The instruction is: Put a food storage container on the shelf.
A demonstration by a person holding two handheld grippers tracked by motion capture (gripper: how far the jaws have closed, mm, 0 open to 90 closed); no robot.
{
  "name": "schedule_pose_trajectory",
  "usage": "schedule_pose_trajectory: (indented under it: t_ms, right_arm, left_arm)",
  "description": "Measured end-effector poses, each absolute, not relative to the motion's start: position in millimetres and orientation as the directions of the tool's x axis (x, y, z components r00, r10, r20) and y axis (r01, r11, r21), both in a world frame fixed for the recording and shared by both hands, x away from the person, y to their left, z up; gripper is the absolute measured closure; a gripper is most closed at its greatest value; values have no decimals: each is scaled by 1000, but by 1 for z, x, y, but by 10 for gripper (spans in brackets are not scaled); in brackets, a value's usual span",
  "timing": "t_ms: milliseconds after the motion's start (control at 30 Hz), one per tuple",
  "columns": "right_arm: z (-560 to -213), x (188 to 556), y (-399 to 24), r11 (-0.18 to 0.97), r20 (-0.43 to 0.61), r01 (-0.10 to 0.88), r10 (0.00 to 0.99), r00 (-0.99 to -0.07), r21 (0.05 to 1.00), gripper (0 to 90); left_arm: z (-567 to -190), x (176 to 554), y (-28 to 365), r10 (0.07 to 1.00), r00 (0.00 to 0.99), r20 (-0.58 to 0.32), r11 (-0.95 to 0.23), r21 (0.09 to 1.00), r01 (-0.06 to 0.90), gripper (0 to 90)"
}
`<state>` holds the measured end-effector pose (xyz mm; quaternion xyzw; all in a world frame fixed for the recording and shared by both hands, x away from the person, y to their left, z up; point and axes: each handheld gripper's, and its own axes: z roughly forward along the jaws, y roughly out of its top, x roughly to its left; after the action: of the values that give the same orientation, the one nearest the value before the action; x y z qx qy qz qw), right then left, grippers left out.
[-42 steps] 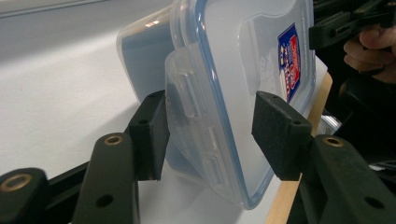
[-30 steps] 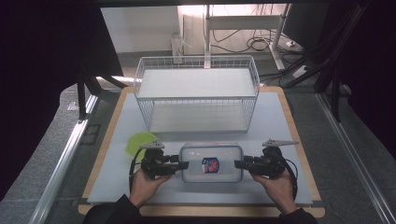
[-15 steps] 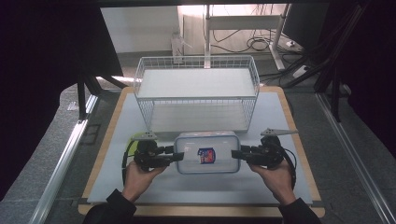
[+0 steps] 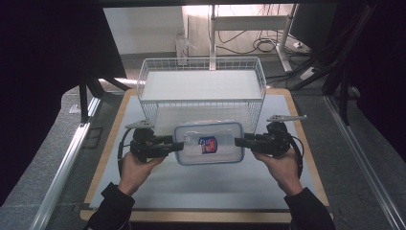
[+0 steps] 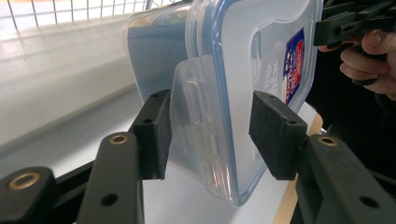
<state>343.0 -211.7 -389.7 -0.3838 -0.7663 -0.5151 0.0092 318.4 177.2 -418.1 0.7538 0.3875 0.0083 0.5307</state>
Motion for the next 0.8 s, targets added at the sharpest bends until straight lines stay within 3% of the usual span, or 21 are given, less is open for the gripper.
schedule_pose_trajectory:
  t_ms: [800]
  right_arm:
    - [-317,389,-196,138,378,542,576,-724,829,541]
  left_arm:
    - [-335,366,192,612,714,-339,-141,842,521,499]
